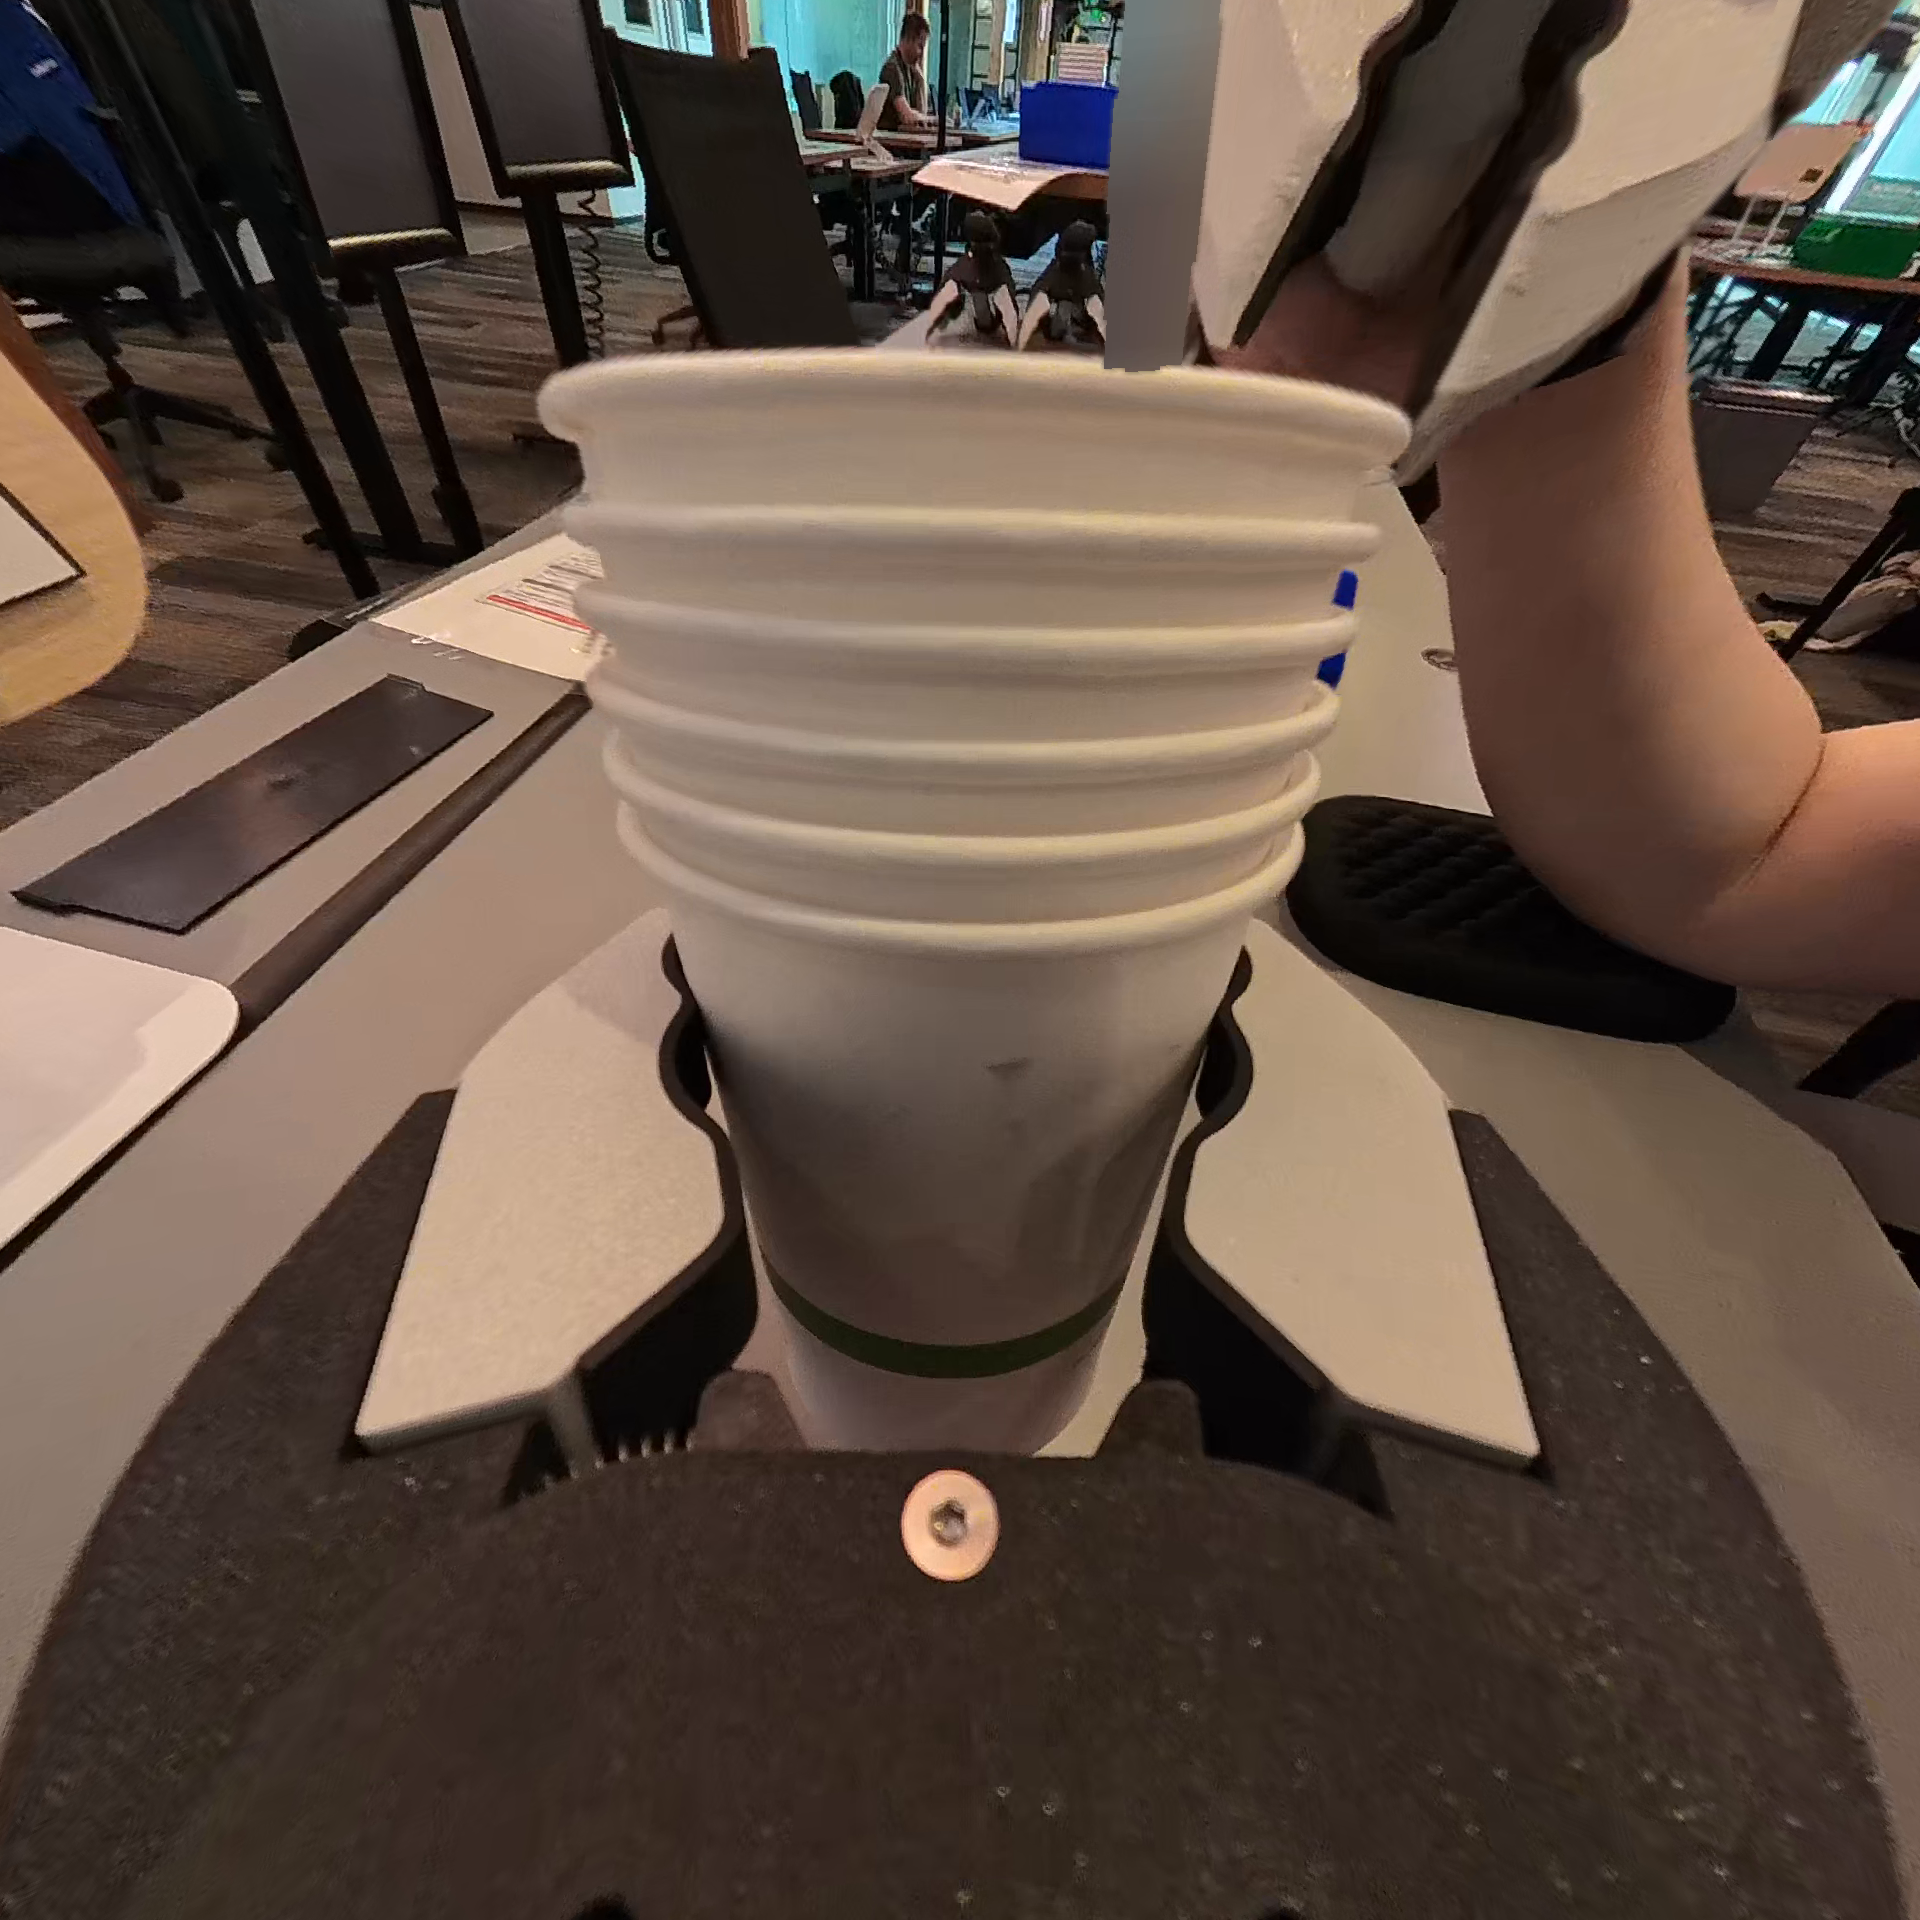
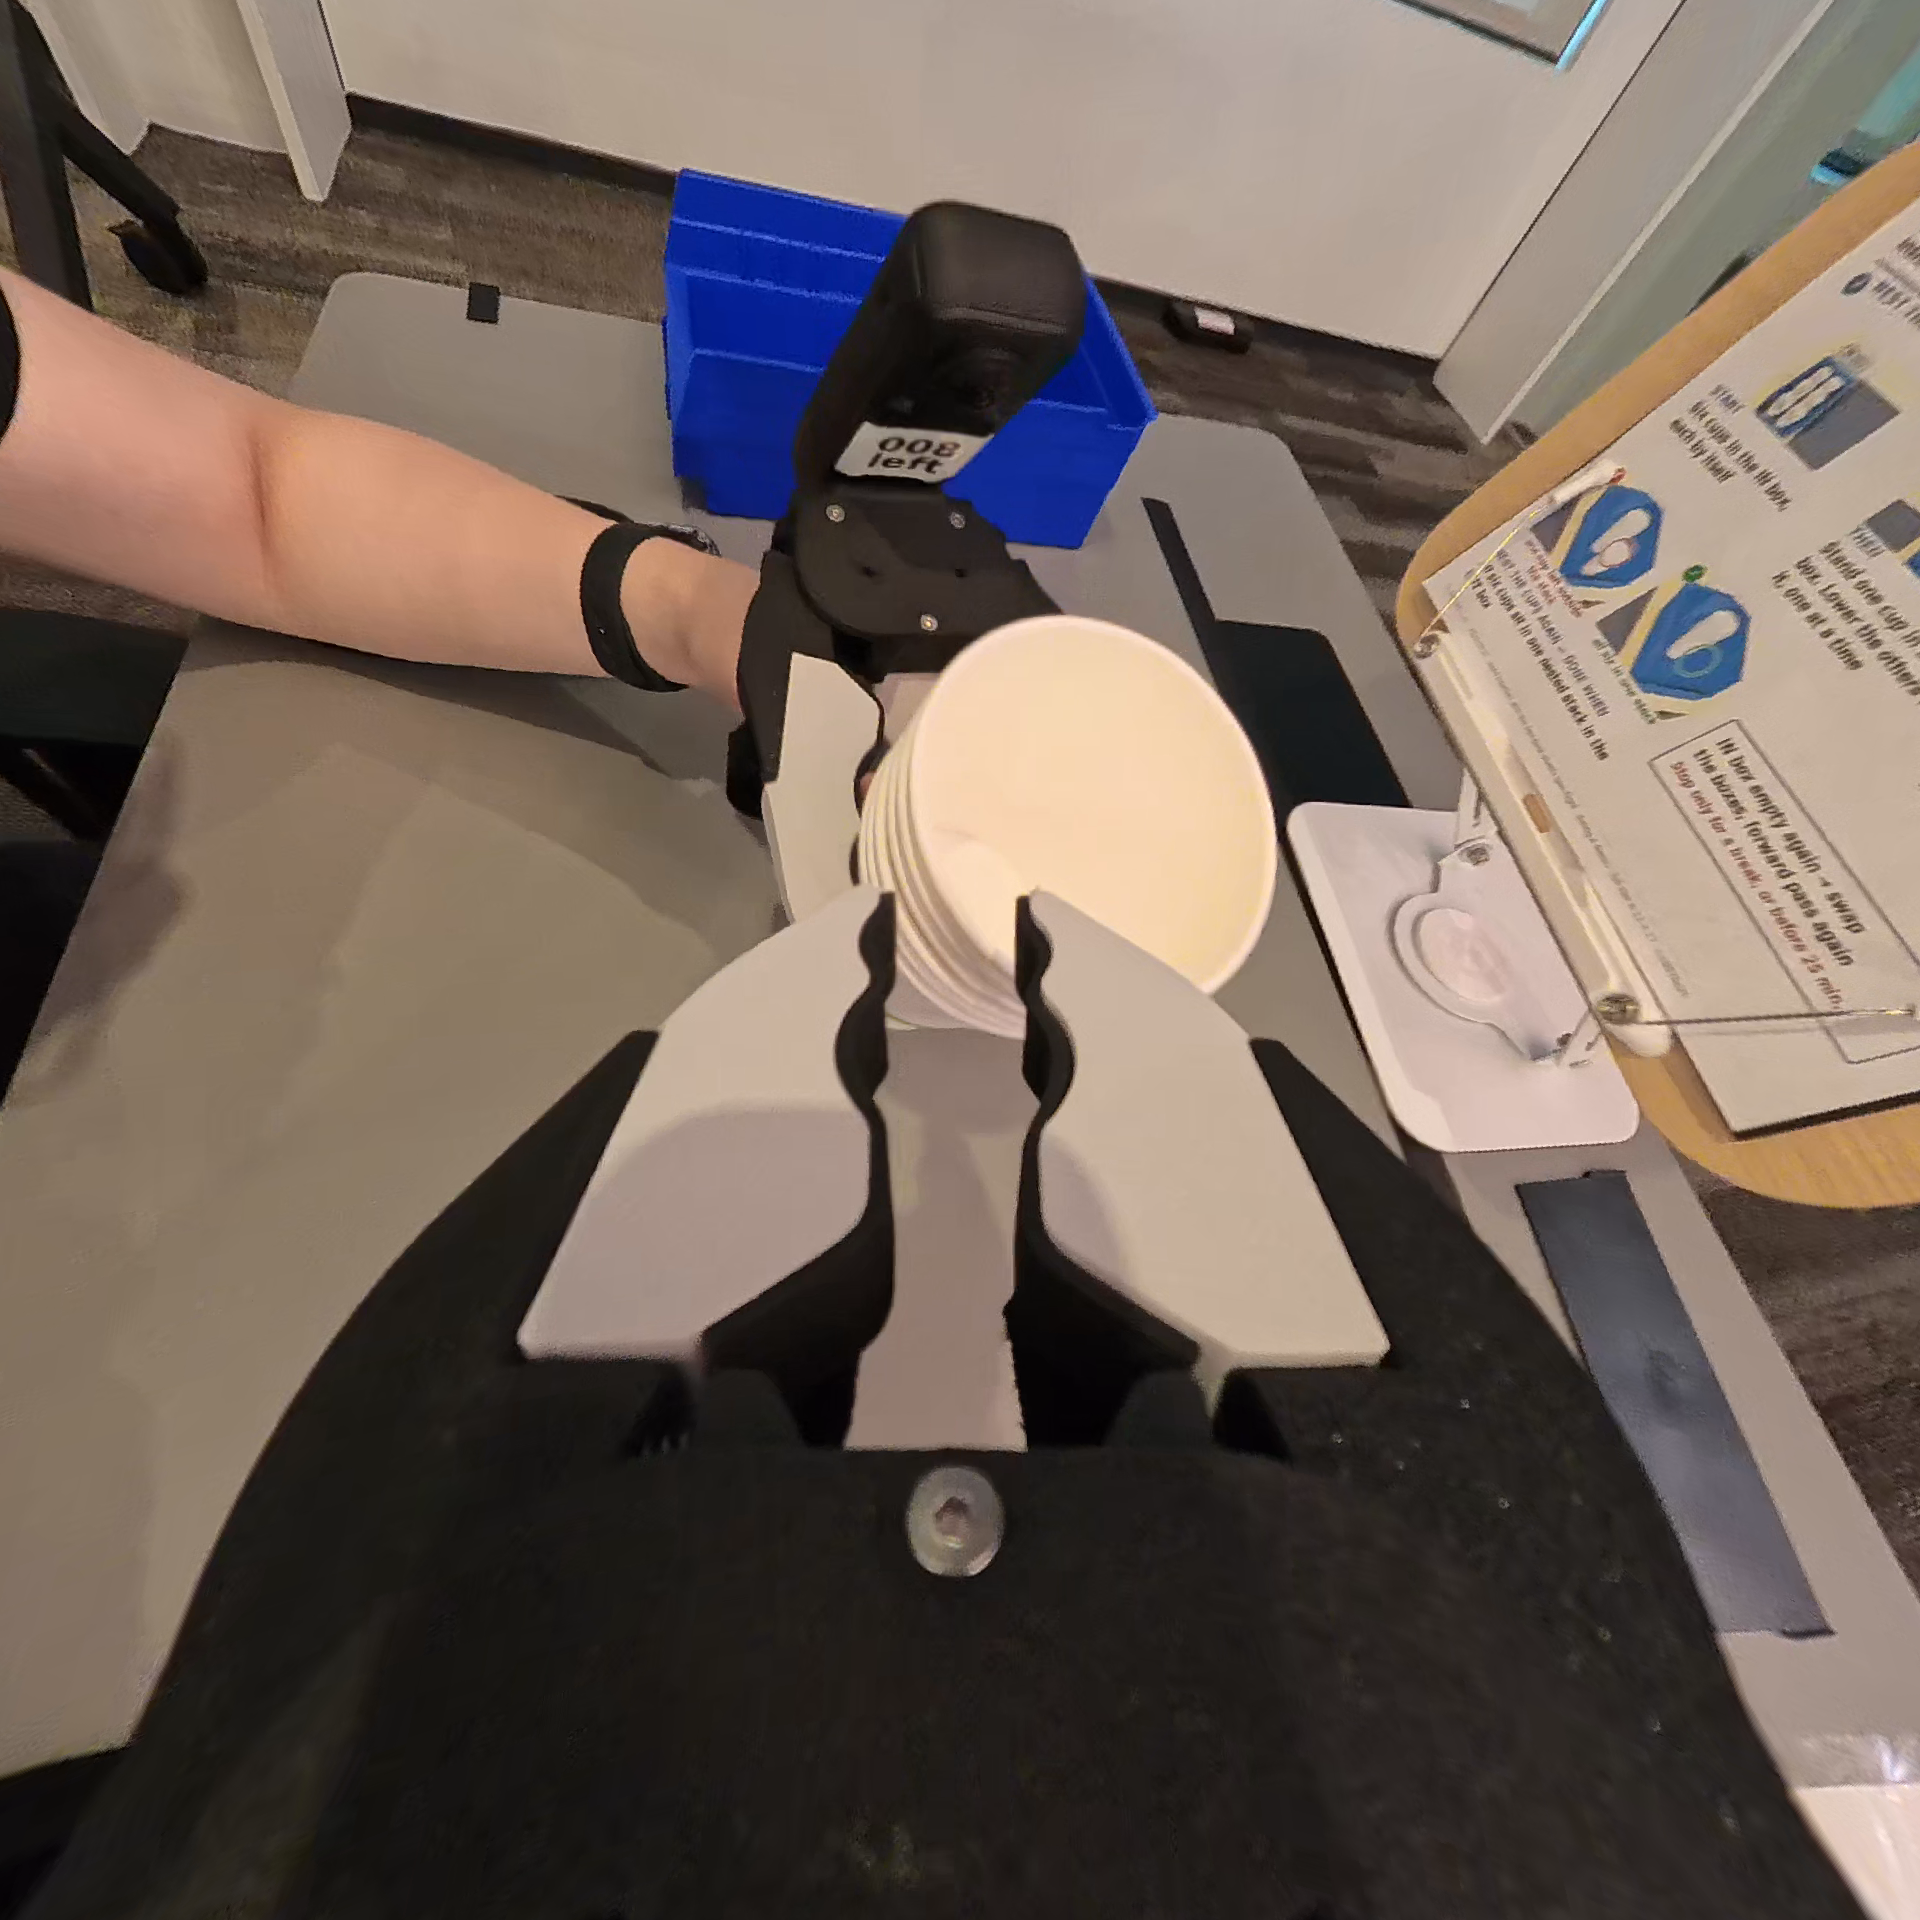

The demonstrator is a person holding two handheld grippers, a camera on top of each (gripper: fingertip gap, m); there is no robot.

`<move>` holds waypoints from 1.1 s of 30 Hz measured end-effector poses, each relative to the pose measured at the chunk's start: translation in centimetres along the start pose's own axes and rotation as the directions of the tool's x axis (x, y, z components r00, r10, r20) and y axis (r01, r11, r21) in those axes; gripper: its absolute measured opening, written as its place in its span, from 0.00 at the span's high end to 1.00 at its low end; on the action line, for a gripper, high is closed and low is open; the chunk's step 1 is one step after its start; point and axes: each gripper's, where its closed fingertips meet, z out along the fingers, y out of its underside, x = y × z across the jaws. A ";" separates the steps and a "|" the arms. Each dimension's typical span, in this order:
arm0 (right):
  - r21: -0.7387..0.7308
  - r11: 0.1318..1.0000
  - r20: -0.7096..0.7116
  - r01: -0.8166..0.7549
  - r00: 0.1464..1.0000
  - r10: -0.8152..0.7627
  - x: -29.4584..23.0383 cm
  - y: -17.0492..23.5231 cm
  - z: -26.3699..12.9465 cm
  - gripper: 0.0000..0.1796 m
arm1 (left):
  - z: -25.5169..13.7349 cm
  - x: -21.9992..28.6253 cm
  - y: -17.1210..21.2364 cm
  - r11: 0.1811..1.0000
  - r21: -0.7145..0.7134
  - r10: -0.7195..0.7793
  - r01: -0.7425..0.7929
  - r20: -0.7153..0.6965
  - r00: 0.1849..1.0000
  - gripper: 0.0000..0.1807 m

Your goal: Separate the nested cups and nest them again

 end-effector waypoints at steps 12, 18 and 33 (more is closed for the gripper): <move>-0.026 0.999 -0.026 0.023 0.999 -0.024 -0.4 -0.6 1.9 0.88 | 0.5 0.8 0.2 1.000 -0.011 0.003 -0.003 -0.024 1.000 0.48; -0.006 1.000 -0.001 0.026 1.000 -0.026 -0.8 -1.0 1.7 0.88 | 0.5 0.6 0.5 1.000 -0.028 0.010 -0.011 -0.016 1.000 0.48; -0.072 0.997 0.100 -0.025 0.994 0.032 -1.7 0.7 2.2 0.91 | 1.4 1.1 1.9 0.992 -0.102 0.068 -0.069 -0.013 0.998 0.48</move>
